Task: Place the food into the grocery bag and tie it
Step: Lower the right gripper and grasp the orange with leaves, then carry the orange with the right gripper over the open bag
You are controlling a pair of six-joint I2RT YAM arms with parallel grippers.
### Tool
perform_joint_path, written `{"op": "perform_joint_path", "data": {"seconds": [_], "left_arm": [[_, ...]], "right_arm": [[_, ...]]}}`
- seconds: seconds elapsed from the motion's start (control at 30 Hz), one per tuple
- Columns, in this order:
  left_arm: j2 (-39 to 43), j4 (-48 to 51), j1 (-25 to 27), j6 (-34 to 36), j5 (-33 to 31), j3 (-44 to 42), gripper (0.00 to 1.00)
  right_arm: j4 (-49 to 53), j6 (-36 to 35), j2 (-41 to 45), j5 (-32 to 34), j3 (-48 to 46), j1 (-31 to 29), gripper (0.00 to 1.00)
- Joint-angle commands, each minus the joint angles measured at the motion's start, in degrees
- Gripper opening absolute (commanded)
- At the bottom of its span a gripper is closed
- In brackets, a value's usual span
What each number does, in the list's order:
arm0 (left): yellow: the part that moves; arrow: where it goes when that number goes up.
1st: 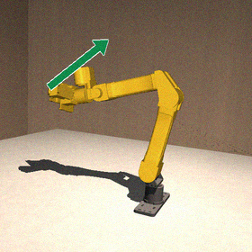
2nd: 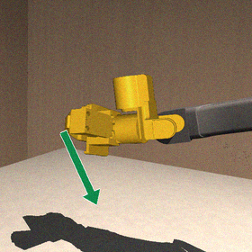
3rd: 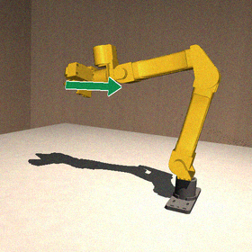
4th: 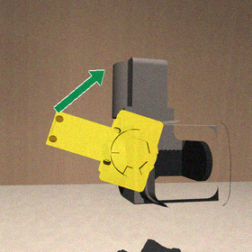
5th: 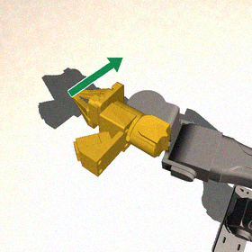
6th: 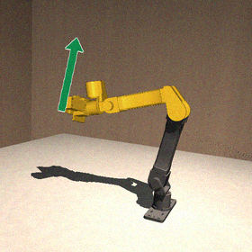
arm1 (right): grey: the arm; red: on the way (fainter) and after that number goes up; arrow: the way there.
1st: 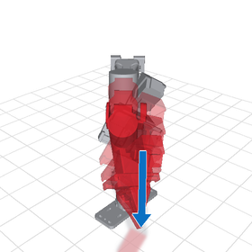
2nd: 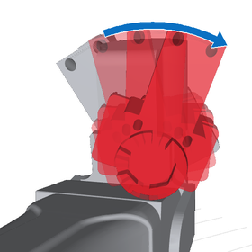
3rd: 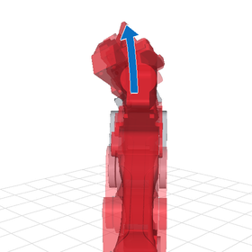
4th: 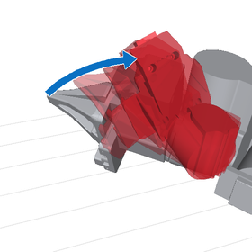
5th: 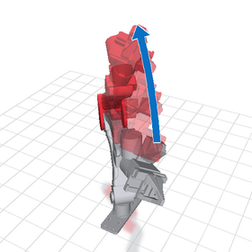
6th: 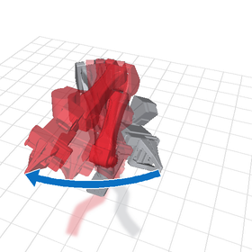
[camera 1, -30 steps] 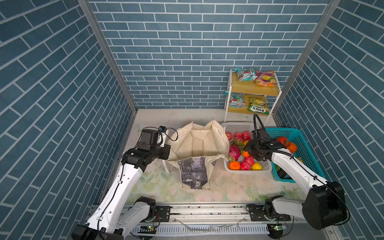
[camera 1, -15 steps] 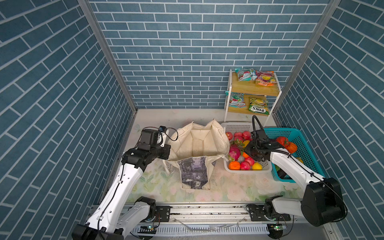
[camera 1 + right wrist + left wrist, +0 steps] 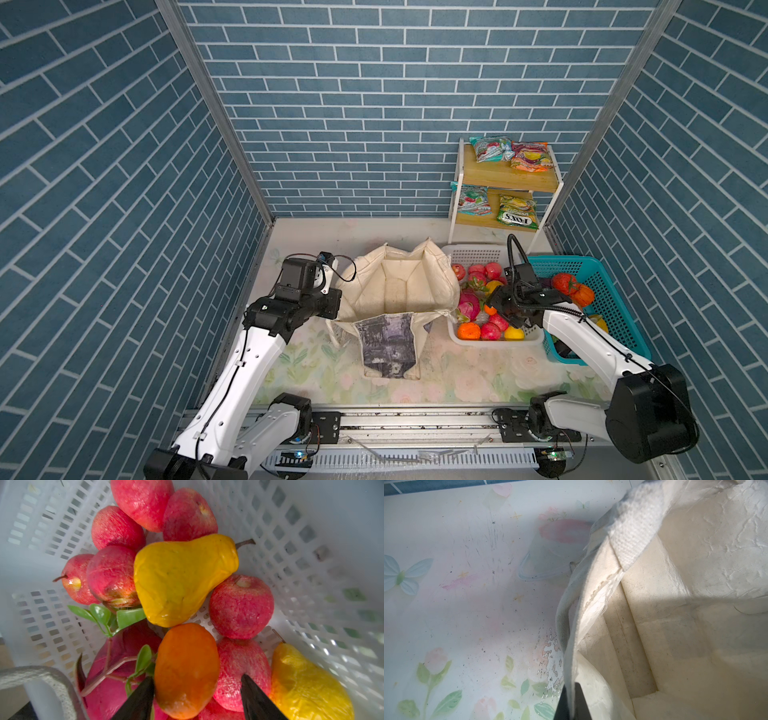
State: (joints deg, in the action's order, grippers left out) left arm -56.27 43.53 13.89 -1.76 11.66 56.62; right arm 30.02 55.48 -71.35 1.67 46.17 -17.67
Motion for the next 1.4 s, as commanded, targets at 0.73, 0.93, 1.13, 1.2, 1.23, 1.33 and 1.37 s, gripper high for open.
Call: {"op": "perform_joint_path", "data": {"seconds": [0.73,0.93,1.13,1.2,1.23,1.33,1.37], "left_arm": [[0.59,-1.51,-0.27,-0.35,1.00,-0.72,0.00],[0.78,-1.52,-0.27,-0.35,1.06,-0.81,0.00],[0.82,-1.58,-0.27,-0.44,1.26,-0.77,0.00],[0.75,-1.60,-0.27,-0.44,1.34,-0.77,0.00],[0.80,-1.57,-0.27,-0.44,1.37,-0.72,0.00],[0.92,-1.67,-0.27,-0.44,1.60,-0.72,0.00],[0.87,-1.68,-0.27,-0.44,1.61,-0.72,0.00]], "right_arm": [[-10.88,0.54,-2.13,-1.77,-2.99,1.50,0.48],[-6.69,-0.21,2.09,-0.40,-1.36,1.65,0.35],[8.82,-5.78,12.72,2.47,9.65,1.54,0.31],[11.90,-8.68,14.74,0.85,14.64,1.26,0.30],[12.59,-10.83,15.23,-0.66,17.22,0.79,0.29],[13.92,-14.60,14.38,-2.74,23.99,-3.19,0.27],[14.23,-15.63,13.52,-2.16,25.85,-5.49,0.27]]}}
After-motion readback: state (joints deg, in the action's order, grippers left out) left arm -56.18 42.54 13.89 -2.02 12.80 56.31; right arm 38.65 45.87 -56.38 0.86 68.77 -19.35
